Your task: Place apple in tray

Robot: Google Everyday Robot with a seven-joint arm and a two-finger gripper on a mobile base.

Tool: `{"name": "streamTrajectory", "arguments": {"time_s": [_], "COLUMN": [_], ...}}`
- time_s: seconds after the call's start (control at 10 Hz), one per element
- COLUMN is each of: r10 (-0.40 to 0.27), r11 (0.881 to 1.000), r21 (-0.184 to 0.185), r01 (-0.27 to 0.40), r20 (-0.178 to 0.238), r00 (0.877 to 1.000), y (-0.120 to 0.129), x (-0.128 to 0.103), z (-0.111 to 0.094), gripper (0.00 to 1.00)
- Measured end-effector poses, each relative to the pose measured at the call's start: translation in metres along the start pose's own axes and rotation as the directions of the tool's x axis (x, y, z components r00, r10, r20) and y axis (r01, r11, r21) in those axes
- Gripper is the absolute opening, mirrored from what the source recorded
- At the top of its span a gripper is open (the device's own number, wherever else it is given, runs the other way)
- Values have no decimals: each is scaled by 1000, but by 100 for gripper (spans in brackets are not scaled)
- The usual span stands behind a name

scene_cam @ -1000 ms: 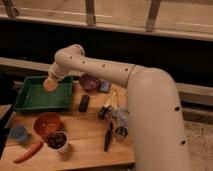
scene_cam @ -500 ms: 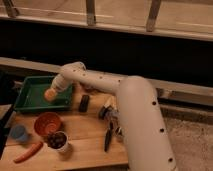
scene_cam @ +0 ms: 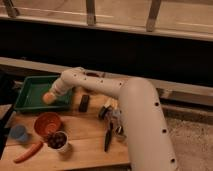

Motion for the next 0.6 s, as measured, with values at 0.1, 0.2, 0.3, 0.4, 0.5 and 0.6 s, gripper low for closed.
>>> {"name": "streamTrajectory", "arguments": {"time_s": [0.1,0.2,0.3,0.4,0.5,0.6], "r10": [0,0,-1,-3,-3,-2], "r11": [1000,1000,1000,1000,1000,1000], "r21": [1,3,1,0,0,1], "r01": [0,0,1,3,3,2], "r20": [0,1,0,1,1,1], "r00": [1000,1000,1000,1000,1000,1000], "y": [-1,-1,-1,0,0,0], "x": [1,1,1,0,0,0], "z": [-1,-1,0,0,0,0], "gripper": [66,66,66,66,66,66]}}
